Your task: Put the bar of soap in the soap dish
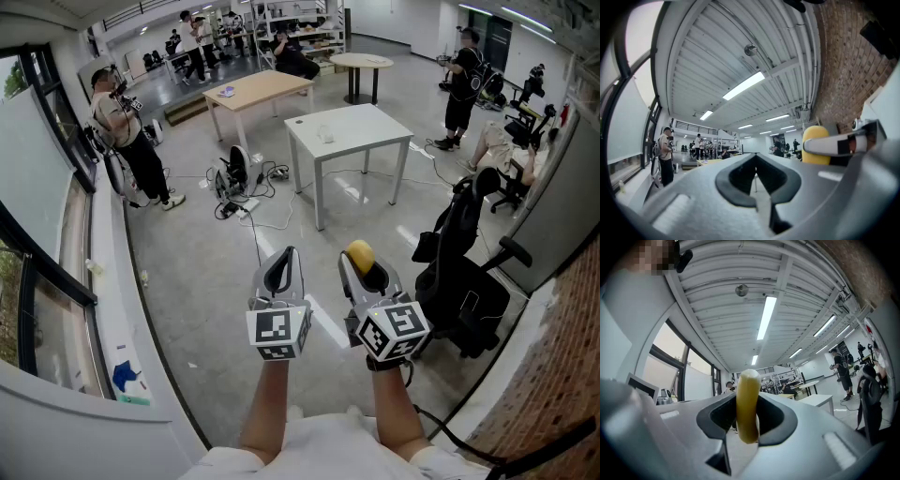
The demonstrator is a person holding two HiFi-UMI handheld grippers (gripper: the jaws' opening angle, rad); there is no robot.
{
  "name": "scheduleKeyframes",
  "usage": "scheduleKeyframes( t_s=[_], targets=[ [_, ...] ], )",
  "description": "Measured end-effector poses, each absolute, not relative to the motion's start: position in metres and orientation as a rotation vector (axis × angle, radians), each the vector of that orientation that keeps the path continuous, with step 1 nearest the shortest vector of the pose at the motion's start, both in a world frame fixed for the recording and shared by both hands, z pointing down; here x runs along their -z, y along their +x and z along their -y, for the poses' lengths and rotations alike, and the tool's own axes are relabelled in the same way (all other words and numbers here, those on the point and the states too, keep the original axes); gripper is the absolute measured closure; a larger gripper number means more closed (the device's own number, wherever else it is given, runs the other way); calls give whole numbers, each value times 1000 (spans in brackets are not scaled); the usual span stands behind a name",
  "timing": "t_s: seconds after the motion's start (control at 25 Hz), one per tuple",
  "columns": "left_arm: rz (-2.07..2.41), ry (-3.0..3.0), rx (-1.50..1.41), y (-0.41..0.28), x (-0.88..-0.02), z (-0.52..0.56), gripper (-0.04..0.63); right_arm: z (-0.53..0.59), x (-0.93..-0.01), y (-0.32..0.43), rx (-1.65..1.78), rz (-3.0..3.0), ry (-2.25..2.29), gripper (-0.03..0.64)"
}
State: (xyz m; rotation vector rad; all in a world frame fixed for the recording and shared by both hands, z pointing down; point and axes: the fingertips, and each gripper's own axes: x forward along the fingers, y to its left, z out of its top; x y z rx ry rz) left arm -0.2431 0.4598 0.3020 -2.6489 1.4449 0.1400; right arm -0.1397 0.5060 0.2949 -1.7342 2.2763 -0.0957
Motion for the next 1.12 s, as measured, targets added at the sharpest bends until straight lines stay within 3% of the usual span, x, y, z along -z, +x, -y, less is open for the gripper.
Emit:
scheduleKeyframes(
  t_s=[0.44,0.68,1.12],
  targets=[
    [-1505,-2638,-265,-190,-299,-489,597,-534,-296,-87,95,-2304,-1719,499],
    [-1466,-2649,-132,-168,-313,-501,597,-541,-298,-72,83,-2303,-1701,500],
    [-1389,-2734,-200,-152,-308,-412,597,-457,-303,-62,67,-2307,-1772,500]
  ],
)
